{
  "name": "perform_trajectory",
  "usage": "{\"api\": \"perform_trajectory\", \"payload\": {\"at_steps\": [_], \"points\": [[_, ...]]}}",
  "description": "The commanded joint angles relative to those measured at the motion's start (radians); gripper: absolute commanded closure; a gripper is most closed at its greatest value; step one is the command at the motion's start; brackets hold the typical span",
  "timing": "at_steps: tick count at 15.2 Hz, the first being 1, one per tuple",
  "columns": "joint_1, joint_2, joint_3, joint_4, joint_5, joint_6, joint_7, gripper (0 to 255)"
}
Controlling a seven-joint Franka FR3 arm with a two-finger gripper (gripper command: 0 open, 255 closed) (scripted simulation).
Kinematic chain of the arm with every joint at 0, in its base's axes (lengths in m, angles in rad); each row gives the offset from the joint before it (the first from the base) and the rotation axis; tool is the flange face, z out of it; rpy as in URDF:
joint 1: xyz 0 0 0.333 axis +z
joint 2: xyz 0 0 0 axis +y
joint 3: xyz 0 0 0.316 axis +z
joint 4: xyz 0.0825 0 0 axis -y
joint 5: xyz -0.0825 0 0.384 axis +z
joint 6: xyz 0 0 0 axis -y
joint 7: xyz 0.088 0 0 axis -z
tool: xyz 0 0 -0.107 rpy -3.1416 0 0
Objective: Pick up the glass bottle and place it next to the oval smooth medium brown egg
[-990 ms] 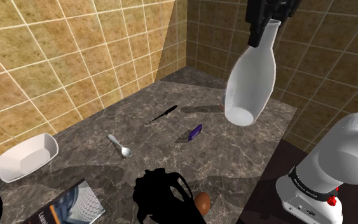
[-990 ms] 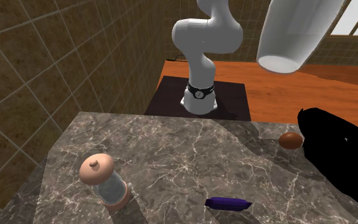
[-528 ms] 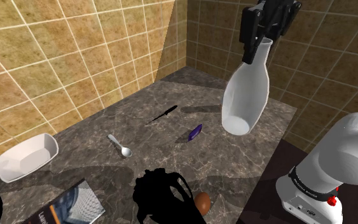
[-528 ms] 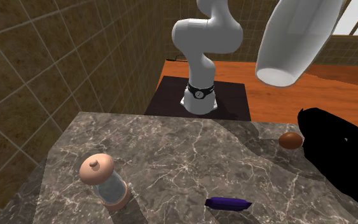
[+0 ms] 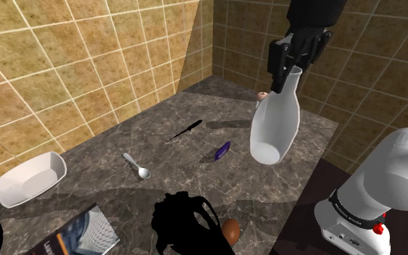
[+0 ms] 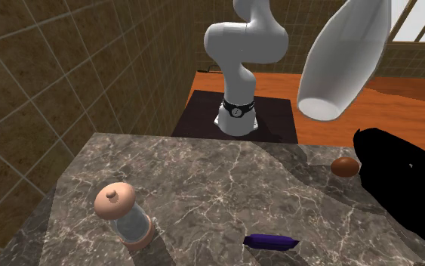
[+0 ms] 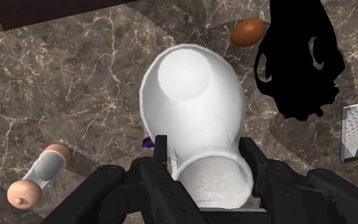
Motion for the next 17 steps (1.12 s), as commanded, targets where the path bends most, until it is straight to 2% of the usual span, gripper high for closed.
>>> {"api": "perform_trajectory", "payload": {"at_steps": [1,17], "points": [[0.003,-0.014,0.002,-0.036,0.004,0.022,-0.003,255],[0.029,-0.095,0.038,-0.298,0.047,0.205,-0.016,255]]}}
